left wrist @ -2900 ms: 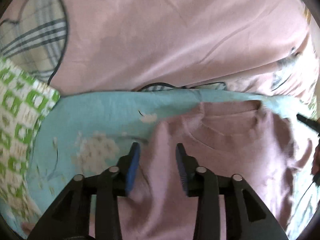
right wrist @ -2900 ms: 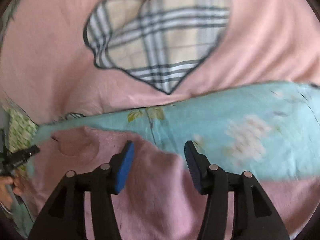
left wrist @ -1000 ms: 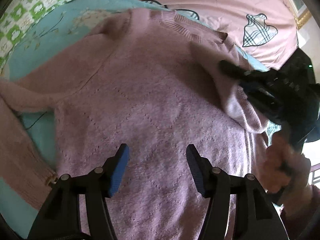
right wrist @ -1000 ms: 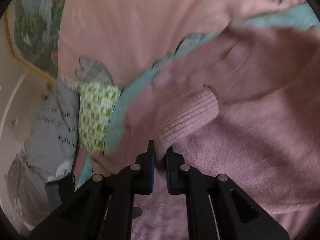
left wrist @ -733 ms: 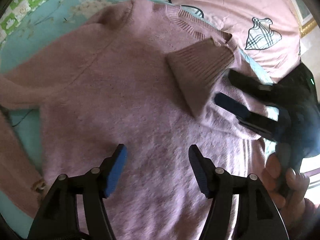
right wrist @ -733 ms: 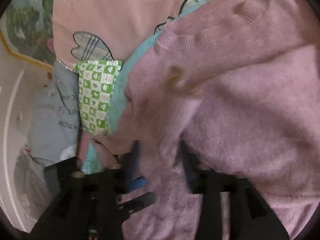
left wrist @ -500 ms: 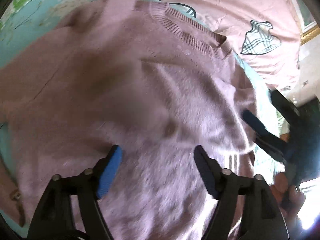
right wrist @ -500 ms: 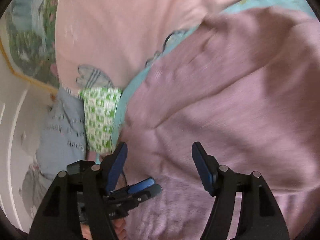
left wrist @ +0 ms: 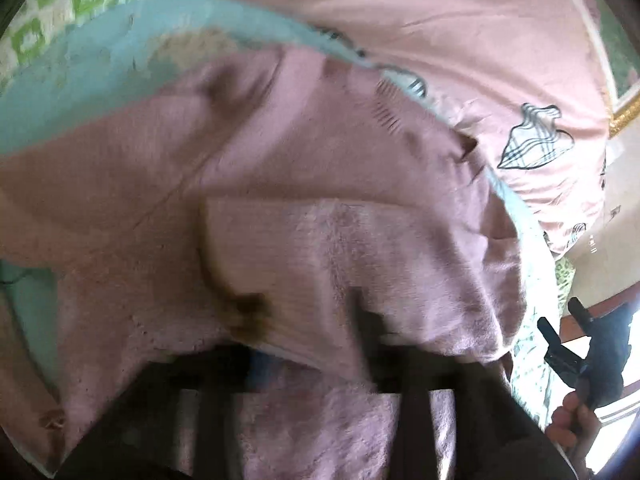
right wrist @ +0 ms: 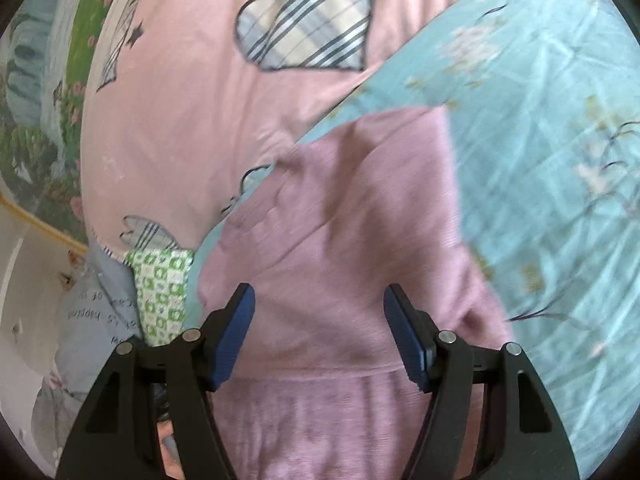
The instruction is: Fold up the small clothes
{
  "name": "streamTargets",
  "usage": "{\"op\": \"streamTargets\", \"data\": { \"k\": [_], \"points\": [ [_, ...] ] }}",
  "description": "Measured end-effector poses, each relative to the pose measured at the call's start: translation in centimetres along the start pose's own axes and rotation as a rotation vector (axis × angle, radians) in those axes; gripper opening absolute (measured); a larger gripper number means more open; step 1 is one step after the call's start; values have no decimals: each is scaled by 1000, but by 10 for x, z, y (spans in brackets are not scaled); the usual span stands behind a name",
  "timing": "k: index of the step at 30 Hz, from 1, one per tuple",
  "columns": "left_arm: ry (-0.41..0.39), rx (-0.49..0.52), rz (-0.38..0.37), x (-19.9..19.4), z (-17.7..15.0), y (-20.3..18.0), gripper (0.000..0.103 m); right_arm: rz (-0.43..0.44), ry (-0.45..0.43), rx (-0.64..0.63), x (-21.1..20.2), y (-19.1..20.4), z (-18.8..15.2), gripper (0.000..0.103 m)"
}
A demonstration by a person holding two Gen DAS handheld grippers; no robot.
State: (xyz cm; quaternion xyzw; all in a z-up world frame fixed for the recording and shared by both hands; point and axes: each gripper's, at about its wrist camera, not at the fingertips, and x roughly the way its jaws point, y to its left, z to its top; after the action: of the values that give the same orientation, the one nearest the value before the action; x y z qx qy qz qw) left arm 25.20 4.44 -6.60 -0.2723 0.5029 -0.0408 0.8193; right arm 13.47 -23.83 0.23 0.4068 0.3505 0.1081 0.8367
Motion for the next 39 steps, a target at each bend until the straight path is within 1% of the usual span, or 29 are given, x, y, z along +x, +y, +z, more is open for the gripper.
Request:
{"op": "streamTargets", "data": {
  "k": [1,2,3,4,5,6,7,8,9,11,13,14,16,21,22,23,24,25,27,28,30,31,33,34,35,36,38,39],
  "points": [
    [3,-28,-14,2,2,4,58,-19,-9,7,-3,-6,-4,68],
    [0,-56,-29,4,5,9,56,-34,-14,15,25,19,12,68],
    [-12,-71,-38,6,8,11,48,-46,-21,27,33,23,25,68],
    [-33,-70,-48,5,12,11,33,-56,-33,41,26,11,24,68],
    [-42,-55,-51,4,15,11,4,-63,-38,48,53,37,51,68],
    [-54,-37,-42,-1,17,8,3,-74,-44,57,47,26,46,68],
    [-105,-23,-62,-14,18,6,3,-81,-48,61,60,38,61,68],
    [-128,-15,-76,-23,16,8,3,-89,-52,63,72,47,72,68],
    [-149,0,-76,-33,14,9,3,-104,-57,60,68,40,72,68],
    [-152,15,-59,-42,8,18,3,-134,-49,49,82,45,86,68],
    [-133,17,-35,-44,0,30,3,-150,-24,53,91,27,95,68],
    [-123,13,-23,-42,-3,35,3,-148,-15,57,101,27,103,68],
    [-127,-12,-1,-44,-7,43,3,-139,16,46,116,17,109,68],
    [-160,-79,27,-52,-13,63,3,-162,48,-34,145,27,122,68],
    [-158,-88,22,-53,-12,68,3,-170,46,-64,149,32,122,60],
    [-155,-88,20,-52,-13,68,3,-168,45,-88,151,36,123,31],
    [-152,-71,16,-52,-12,64,3,-168,54,-123,155,41,124,12],
    [-151,-53,12,-51,-11,58,3,-185,67,-153,156,46,125,8],
    [-154,-11,-9,-49,-7,42,3,-221,42,-197,145,53,130,8],
    [-155,9,-33,-46,-3,31,3,-254,13,-227,135,58,137,7],
    [-164,56,-68,-40,6,7,3,-347,-52,-277,111,62,153,7],
    [-171,91,-85,-36,12,-8,3,-368,-66,-287,103,60,160,7],
    [-180,135,-101,-30,18,-26,3,-412,-78,-291,91,50,175,5],
    [-182,152,-96,-28,19,-29,3,-453,-86,-300,88,44,182,0],
    [-182,166,-85,-25,19,-30,3,-503,-100,-307,84,37,187,0],
    [-173,166,-76,-21,19,-28,3,-507,-103,-289,81,27,193,0],
    [-156,152,-52,-16,17,-18,3,-431,-69,-195,81,2,203,0],
    [-152,153,-37,-15,15,-14,3,-413,-44,-145,82,-8,204,1]
  ]
}}
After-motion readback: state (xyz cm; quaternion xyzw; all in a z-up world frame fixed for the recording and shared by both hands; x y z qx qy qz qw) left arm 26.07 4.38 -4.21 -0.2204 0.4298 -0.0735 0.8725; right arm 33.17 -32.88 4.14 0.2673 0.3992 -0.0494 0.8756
